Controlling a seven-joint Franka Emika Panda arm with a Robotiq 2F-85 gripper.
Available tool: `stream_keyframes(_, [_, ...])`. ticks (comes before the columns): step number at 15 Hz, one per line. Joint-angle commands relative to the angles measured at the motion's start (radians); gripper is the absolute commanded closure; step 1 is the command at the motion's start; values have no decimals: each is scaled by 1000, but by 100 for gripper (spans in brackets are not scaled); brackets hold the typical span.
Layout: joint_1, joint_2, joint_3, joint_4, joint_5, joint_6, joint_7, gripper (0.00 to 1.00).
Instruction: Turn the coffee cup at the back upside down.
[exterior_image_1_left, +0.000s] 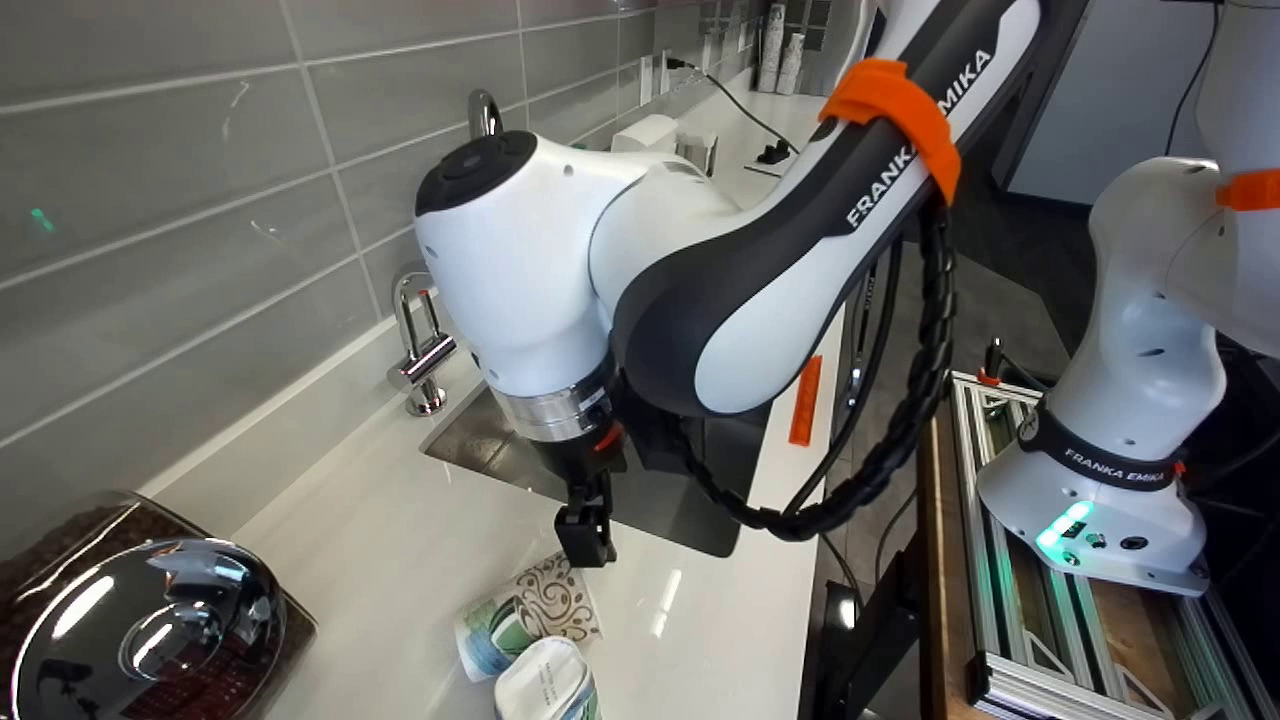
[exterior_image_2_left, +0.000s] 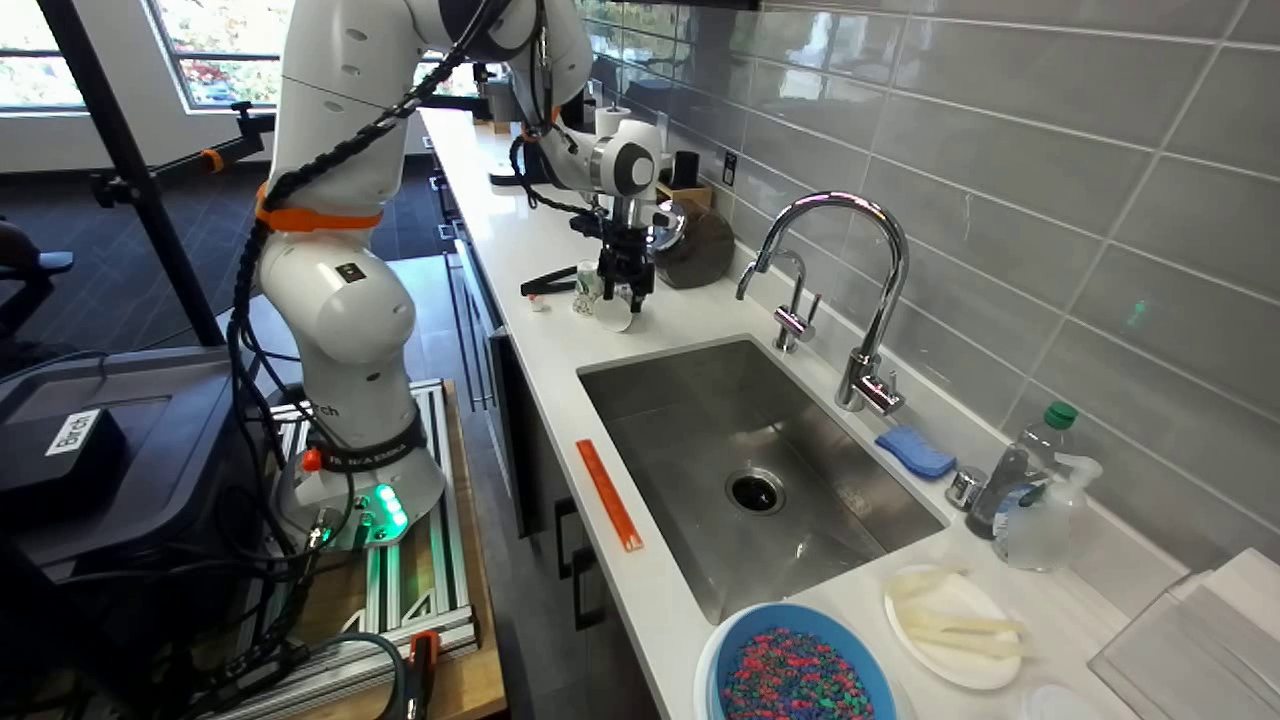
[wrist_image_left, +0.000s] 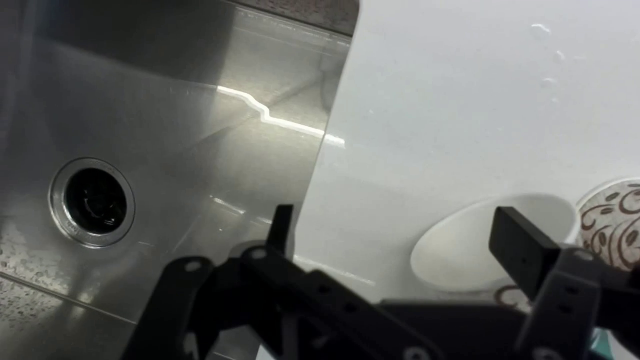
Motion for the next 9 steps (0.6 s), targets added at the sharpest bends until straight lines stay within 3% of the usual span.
stream_keyframes(1, [-17, -27, 12, -2, 5, -42, -34, 0])
stream_keyframes(9, [-44, -23, 27, 98, 9, -15, -165, 0])
